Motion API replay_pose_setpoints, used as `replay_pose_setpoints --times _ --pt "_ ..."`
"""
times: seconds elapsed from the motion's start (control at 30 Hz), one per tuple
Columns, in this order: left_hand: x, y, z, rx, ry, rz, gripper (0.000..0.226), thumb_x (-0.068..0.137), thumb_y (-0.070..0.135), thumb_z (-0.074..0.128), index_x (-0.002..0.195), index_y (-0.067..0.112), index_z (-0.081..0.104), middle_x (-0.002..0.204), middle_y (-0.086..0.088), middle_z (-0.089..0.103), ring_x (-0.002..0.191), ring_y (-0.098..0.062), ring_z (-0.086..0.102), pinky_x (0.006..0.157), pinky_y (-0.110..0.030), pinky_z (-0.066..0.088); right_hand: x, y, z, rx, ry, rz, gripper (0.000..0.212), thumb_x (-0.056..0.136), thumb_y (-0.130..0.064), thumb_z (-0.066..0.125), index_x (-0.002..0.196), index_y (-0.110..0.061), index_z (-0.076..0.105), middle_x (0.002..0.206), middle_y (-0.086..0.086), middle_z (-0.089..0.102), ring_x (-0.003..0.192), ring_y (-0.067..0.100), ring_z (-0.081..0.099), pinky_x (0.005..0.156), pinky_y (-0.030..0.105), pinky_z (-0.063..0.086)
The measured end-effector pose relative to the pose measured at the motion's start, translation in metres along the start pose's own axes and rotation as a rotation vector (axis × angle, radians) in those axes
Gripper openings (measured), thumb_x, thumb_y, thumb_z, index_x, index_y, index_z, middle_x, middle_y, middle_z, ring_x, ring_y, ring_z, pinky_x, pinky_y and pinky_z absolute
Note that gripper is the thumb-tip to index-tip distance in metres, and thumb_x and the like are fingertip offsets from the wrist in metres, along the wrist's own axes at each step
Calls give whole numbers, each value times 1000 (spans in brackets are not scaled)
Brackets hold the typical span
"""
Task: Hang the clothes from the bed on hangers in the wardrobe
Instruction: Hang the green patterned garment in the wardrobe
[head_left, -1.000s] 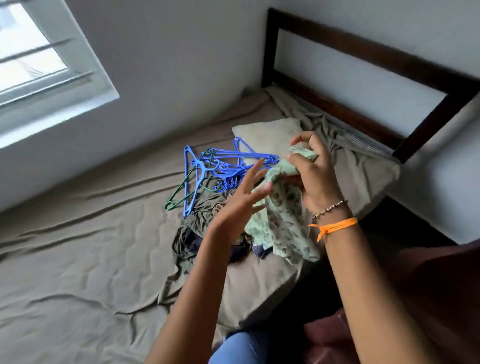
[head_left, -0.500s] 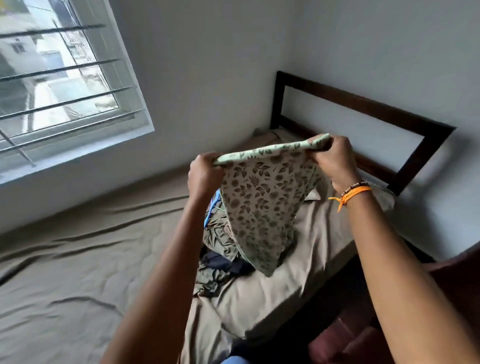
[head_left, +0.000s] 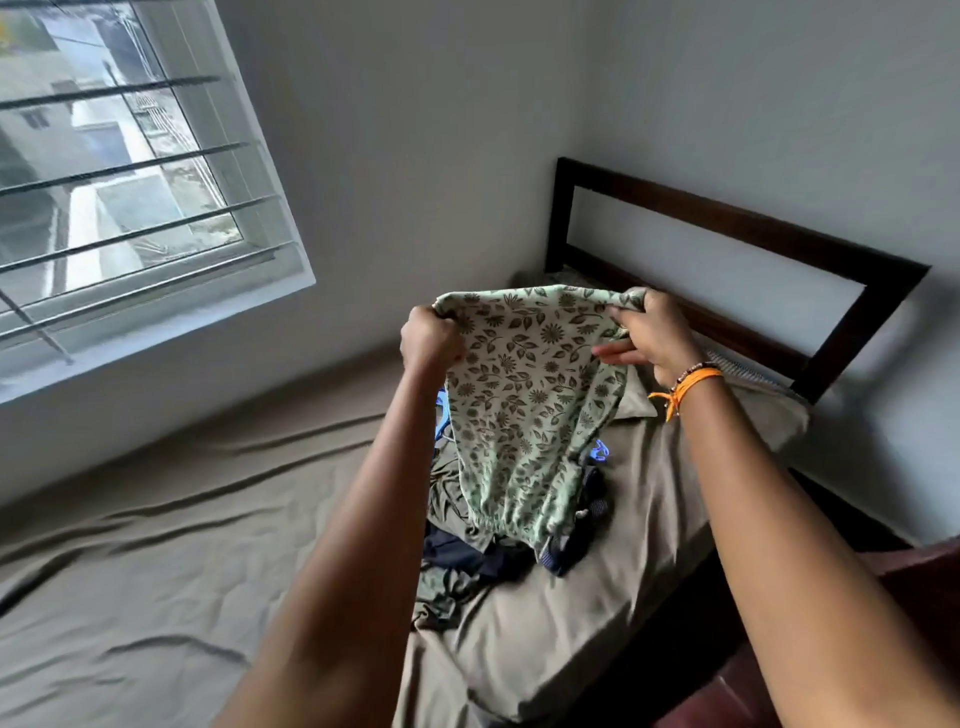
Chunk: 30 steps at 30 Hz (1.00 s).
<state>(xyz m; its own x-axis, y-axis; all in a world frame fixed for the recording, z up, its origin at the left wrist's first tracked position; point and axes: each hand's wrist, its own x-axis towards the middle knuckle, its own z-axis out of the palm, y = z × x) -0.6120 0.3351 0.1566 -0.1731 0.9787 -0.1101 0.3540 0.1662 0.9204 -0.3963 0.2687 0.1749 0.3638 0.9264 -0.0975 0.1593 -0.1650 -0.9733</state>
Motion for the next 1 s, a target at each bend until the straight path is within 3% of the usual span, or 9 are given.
replay_pose_setpoints --times 0.1,0.2,0.33,0.43,0.53,0.73,0.83,0.9,1.0 --pt "30 -1 12 -175 -224 -84 14 86 -4 47 83 -2 61 85 -24 67 74 -36 66 65 -40 59 22 9 9 129 48 22 18 99 -2 37 111 -7 49 108 8 54 73 24 63 69 31 54" --pt "64 -2 27 -149 -299 13 10 75 8 58 71 17 62 90 -17 69 78 -29 64 56 -26 47 46 19 12 167 152 -81 25 96 0 42 86 -20 55 108 12 57 75 17 64 73 27 54" --pt "81 2 36 -341 -291 161 23 83 2 60 74 22 67 70 2 60 69 -16 46 59 -25 37 72 42 7 102 293 -262 19 76 -32 56 81 -45 68 98 -6 66 104 24 62 99 45 46" --pt "64 -12 37 -538 -350 206 32 84 1 55 78 27 73 73 12 66 76 -10 55 69 -21 46 40 36 20 136 362 -298 21 74 -25 55 83 -39 69 85 -17 67 90 5 60 89 30 48" --pt "43 -67 46 -729 -354 -36 25 71 4 52 71 19 73 71 7 69 77 -15 61 76 -24 52 8 77 33 126 334 -232 23 74 -11 52 88 -26 63 78 -25 67 79 -9 57 77 11 43" --pt "12 -229 79 -712 -233 -803 18 88 0 40 89 5 56 60 -7 64 48 -19 61 50 -25 54 -31 250 63 -189 -82 327 35 79 15 57 75 -19 64 89 1 65 93 16 60 72 4 42" --pt "-2 -297 86 -609 -332 -940 18 86 11 45 92 11 62 63 -3 62 57 -18 57 68 -32 53 -37 326 78 -490 -461 524 50 74 14 52 68 -33 66 99 2 68 103 20 60 79 3 37" --pt "-6 -327 94 -588 -292 -1026 26 92 8 33 82 16 56 60 0 55 52 -15 51 61 -26 48 -25 349 94 -592 -657 592 50 74 11 46 67 -33 68 99 3 70 87 18 64 75 14 45" --pt "-7 -357 103 -610 -151 -1124 22 97 15 34 79 18 45 72 -3 54 45 -13 46 52 -23 41 17 353 128 -576 -670 602 37 84 6 45 74 -23 66 91 6 68 58 11 52 50 15 41"
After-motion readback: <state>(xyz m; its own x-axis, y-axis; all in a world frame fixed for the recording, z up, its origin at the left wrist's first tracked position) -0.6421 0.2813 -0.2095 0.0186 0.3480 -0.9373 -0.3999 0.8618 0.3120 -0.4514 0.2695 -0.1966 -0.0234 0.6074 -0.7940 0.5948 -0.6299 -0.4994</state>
